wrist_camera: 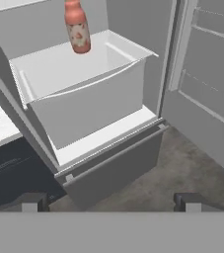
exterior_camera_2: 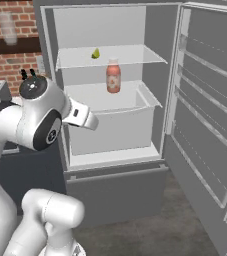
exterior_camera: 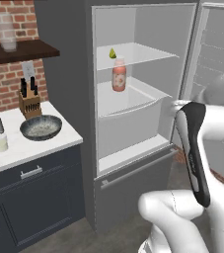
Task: Grab a lemon wedge from the fridge and one ice cube from the ice bowl, and put them in the glass of lemonade.
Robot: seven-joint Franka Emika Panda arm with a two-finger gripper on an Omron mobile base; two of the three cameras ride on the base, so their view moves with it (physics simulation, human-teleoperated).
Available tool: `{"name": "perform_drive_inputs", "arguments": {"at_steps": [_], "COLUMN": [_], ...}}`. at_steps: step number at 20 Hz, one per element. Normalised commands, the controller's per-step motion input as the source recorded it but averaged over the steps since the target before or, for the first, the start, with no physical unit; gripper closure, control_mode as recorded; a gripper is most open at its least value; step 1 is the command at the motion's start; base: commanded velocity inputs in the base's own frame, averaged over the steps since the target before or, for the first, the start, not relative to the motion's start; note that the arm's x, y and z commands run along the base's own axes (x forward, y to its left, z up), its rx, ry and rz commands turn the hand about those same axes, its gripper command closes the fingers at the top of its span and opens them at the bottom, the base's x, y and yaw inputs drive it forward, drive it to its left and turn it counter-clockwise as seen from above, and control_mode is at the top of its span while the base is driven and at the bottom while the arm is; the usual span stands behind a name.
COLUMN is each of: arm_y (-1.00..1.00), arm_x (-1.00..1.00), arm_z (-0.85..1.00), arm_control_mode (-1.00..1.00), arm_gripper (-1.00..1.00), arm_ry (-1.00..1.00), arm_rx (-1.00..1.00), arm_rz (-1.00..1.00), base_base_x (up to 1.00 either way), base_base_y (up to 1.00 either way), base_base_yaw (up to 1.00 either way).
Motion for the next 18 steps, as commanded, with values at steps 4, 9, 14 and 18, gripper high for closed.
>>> {"name": "perform_drive_inputs", "arguments": {"at_steps": [4,9,14,18], "arm_y": [0.00,0.00,0.00,0.00], "arm_x": [0.00,0.00,0.00,0.00], "arm_z": [0.00,0.00,0.00,0.00], "arm_control_mode": [-1.00,-1.00,1.00,1.00], "arm_gripper": [-1.00,-1.00,-1.00,-1.00], "arm_ry": [0.00,0.00,0.00,0.00], "arm_rx": [0.00,0.00,0.00,0.00], "arm_rz": [0.00,0.00,0.00,0.00], "base_base_x": [0.00,0.00,0.14,0.86], "base_base_y": [0.00,0.00,-0.02,-0.47], "base_base_yaw": [0.00,0.00,0.07,0.38]}}
